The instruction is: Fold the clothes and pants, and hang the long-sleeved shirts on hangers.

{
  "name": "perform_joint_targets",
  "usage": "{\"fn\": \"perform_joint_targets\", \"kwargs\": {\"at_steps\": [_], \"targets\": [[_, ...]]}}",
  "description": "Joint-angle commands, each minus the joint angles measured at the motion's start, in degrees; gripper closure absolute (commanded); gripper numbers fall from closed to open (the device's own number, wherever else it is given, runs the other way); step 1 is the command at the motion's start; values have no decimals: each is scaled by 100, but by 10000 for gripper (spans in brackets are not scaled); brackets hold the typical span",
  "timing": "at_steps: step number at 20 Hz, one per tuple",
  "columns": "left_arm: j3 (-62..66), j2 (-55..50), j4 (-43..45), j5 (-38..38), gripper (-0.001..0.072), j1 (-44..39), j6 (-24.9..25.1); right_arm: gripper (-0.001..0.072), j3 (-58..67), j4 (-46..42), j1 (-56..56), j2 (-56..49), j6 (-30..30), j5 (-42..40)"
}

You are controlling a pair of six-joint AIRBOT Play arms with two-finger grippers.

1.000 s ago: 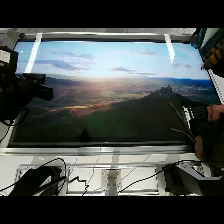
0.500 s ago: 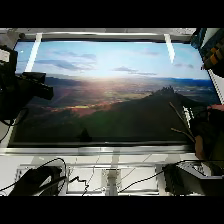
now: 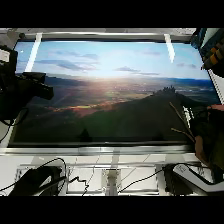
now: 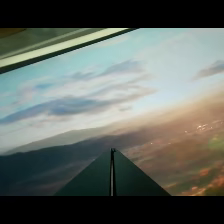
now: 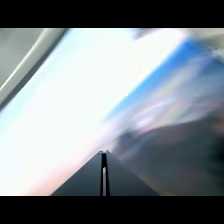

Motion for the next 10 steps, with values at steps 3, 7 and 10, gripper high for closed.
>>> {"fn": "perform_joint_targets", "kwargs": {"at_steps": [3,7,10], "targets": [[0,-4,0,2,693,2,2,684,0,-2328,4382,-72,-678,92],[0,-4,0,2,693,2,2,684,0,-4459,6011,-321,-525,-369],[0,-4,0,2,693,2,2,683,-2,-4776,6065,-549,319,-216]]}}
